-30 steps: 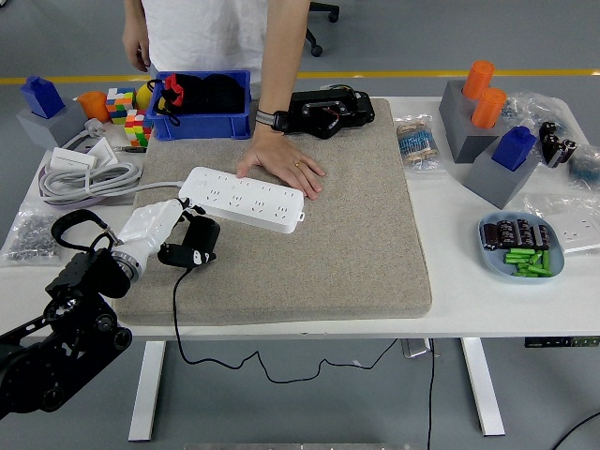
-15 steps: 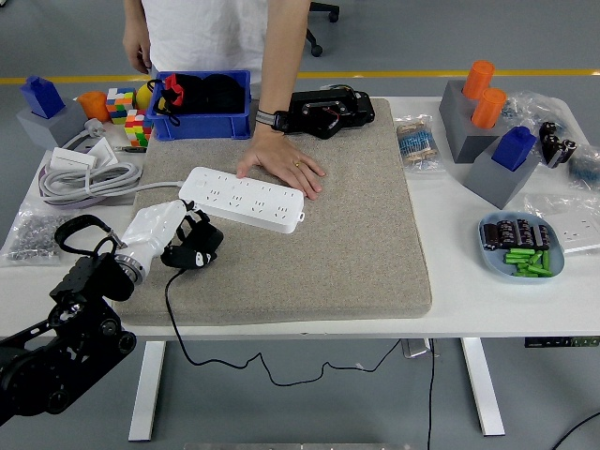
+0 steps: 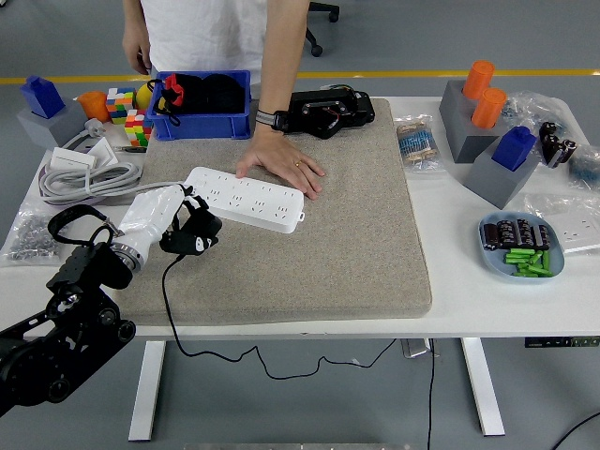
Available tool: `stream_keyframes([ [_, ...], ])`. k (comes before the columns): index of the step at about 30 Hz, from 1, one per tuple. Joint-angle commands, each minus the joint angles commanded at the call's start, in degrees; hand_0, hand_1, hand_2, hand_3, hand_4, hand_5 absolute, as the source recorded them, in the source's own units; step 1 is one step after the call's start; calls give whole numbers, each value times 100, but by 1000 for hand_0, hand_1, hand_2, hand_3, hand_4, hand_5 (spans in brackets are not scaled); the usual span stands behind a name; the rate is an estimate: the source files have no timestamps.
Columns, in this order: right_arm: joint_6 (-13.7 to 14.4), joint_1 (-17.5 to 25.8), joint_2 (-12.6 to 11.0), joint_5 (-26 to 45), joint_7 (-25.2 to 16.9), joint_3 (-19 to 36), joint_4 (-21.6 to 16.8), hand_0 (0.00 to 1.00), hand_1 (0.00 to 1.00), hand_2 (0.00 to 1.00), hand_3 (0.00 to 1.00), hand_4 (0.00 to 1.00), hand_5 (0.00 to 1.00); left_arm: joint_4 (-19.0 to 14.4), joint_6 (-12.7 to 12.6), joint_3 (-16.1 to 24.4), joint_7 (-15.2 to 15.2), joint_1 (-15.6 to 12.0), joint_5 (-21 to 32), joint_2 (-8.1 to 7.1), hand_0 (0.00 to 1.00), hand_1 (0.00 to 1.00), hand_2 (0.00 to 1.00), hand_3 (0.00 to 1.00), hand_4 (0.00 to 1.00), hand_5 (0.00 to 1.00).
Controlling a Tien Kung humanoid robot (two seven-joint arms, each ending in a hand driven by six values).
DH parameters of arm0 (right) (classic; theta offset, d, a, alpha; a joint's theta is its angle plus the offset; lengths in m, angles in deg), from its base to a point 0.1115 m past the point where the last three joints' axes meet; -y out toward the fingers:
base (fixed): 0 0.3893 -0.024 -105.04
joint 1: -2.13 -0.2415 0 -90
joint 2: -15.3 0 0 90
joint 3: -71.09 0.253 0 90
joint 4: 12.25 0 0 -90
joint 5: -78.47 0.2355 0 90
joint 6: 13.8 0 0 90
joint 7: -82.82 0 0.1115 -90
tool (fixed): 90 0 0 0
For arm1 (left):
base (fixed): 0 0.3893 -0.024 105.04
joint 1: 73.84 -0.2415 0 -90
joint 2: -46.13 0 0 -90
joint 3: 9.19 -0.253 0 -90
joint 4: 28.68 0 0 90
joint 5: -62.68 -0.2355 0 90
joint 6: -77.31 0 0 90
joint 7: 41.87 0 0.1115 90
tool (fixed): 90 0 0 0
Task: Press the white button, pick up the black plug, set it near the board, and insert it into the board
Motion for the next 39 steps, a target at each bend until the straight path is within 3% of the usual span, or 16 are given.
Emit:
stream_keyframes([
  [7, 2, -3, 0, 15, -4, -19, 0, 710, 627, 647, 611, 665, 375, 247, -22, 137, 25, 277, 131, 117, 117, 127, 209, 355, 395, 2],
  [13, 6, -14, -2, 28, -3, -17, 2, 711, 628, 645, 609, 664, 374, 854, -47, 67, 267, 695, 244, 378, 117, 127, 209, 359, 405, 2],
  [20, 6, -15, -5, 37, -1, -31, 6, 710, 628, 646, 609, 662, 370, 1347, -59, -55, 352, 905, 355, 577, 120, 130, 210, 365, 419, 2],
  [39, 10, -31, -5, 59, -5, -58, 6, 709, 627, 645, 608, 660, 363, 1727, -199, -175, 341, 1118, 367, 787, 117, 133, 210, 365, 424, 2],
])
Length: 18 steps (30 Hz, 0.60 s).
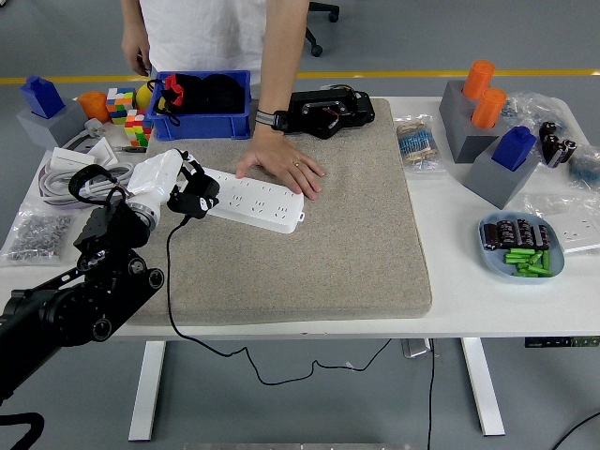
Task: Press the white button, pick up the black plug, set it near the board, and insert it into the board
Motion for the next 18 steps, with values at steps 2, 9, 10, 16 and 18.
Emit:
stream_keyframes([
  [2, -1, 5, -2, 2, 2, -5, 3, 709, 627, 645, 609, 660, 363, 30, 0, -34, 3, 15, 5, 15, 117, 134, 209, 365, 424, 2],
  [9, 1, 4, -5, 6, 0, -20, 0, 710, 626, 645, 608, 658, 362, 109, -15, -99, -4, 72, 6, 63, 116, 133, 209, 364, 423, 2],
  [10, 2, 4, -4, 8, -1, -22, -1, 710, 626, 645, 608, 658, 362, 116, -16, -112, -5, 80, 5, 69, 116, 133, 209, 364, 423, 2],
  [16, 2, -6, -7, 15, -3, -35, -2, 710, 625, 645, 608, 659, 362, 216, -28, -202, -4, 172, -5, 110, 115, 133, 208, 365, 424, 2],
  [18, 2, -8, -9, 17, -3, -36, -2, 710, 625, 645, 608, 659, 362, 262, -29, -232, -1, 206, -19, 120, 115, 133, 208, 365, 424, 2],
])
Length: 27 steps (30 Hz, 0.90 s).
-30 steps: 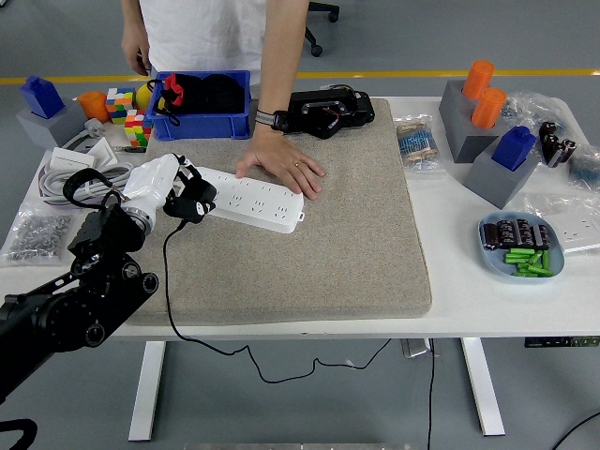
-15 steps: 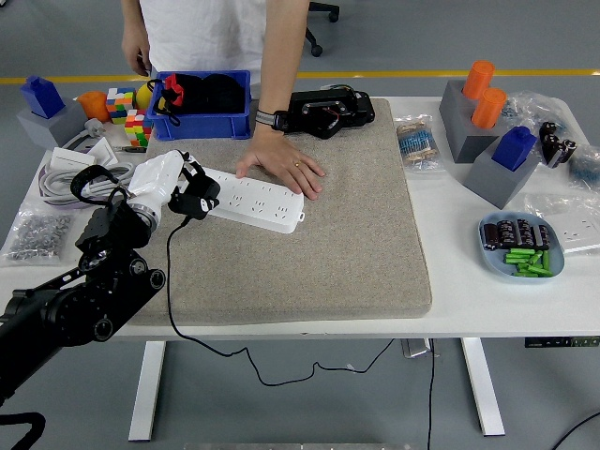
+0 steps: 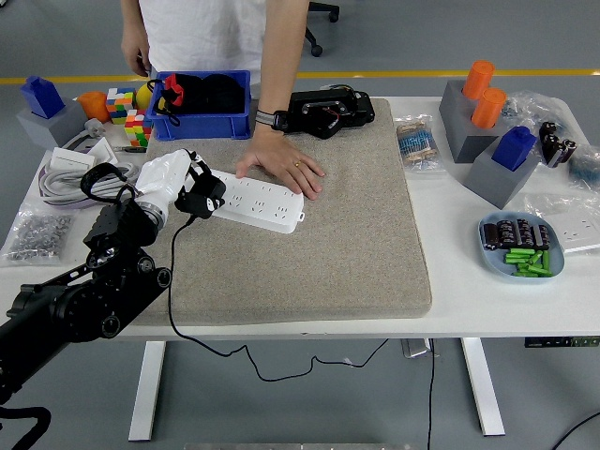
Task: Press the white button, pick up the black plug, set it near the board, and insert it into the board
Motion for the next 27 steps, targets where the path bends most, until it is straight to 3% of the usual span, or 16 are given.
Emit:
stream_keyframes([
  [12, -1, -3, 0, 2, -2, -7, -2, 710, 623, 645, 607, 658, 360, 232, 26, -184, 37, 140, -77, 28, 114, 133, 207, 365, 425, 2],
  [27, 3, -1, -5, 1, -4, -7, -4, 710, 625, 645, 608, 658, 359, 146, 128, -207, 203, 138, -178, -28, 110, 130, 202, 364, 423, 2],
])
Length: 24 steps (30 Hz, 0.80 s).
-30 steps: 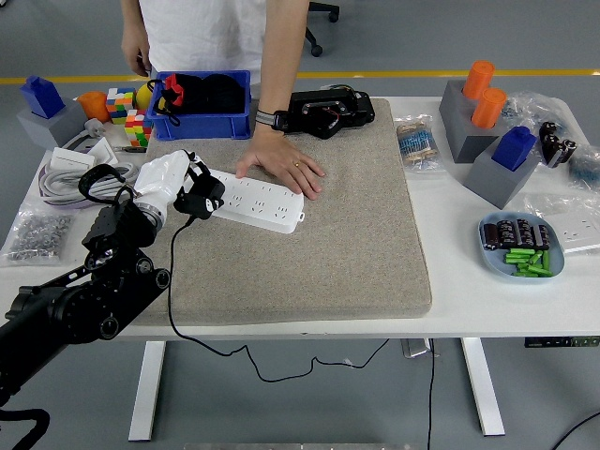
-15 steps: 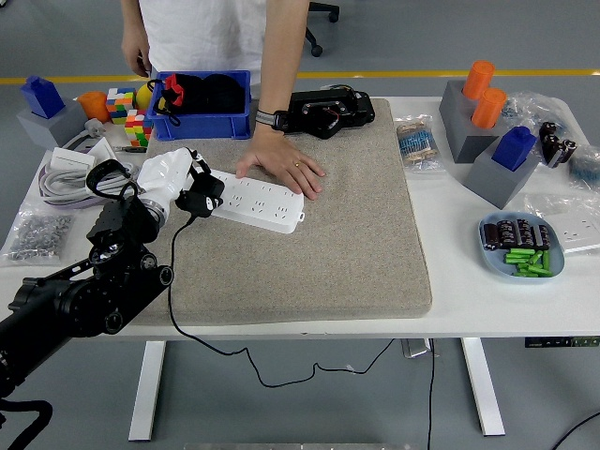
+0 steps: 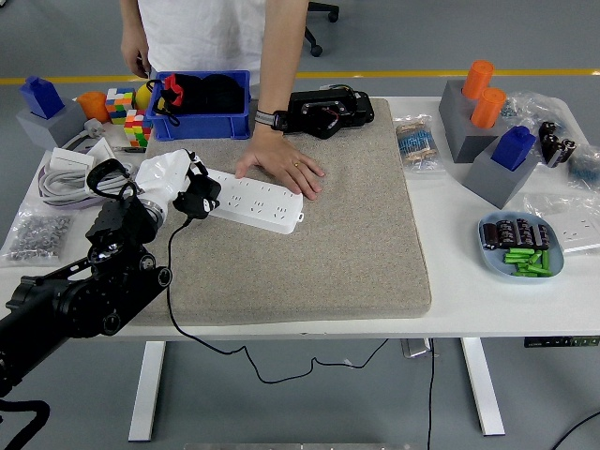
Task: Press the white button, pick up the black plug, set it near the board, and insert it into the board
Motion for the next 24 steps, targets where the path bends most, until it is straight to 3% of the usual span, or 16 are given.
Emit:
stream_keyframes([
  [11, 2, 4, -8, 11, -2, -43, -1, 710, 625, 644, 607, 658, 360, -38, 55, 2, -101, -15, 154, 6, 112, 132, 207, 367, 427, 2],
  [12, 3, 6, -8, 10, -2, -45, -1, 710, 625, 644, 607, 658, 359, -42, 54, 4, -113, -17, 172, 7, 157, 252, 314, 547, 720, 2],
  [17, 1, 17, -6, 10, 0, -47, 8, 710, 625, 644, 607, 658, 359, -57, 36, 8, -183, -22, 281, 9, 157, 252, 314, 547, 720, 2],
  [18, 1, 18, -3, 8, 1, -41, 11, 709, 625, 643, 607, 658, 359, -61, 24, 4, -204, -22, 322, 9, 200, 409, 405, 612, 859, 2],
  [23, 2, 14, 2, 7, 0, -24, 7, 709, 625, 643, 607, 658, 359, -74, 20, 5, -281, -12, 430, 12, 200, 409, 405, 612, 859, 2],
  [24, 2, 14, 2, 8, -2, -22, 4, 709, 625, 643, 607, 658, 359, -76, 24, 6, -285, -10, 420, 13, 356, 587, 526, 732, 934, 142],
])
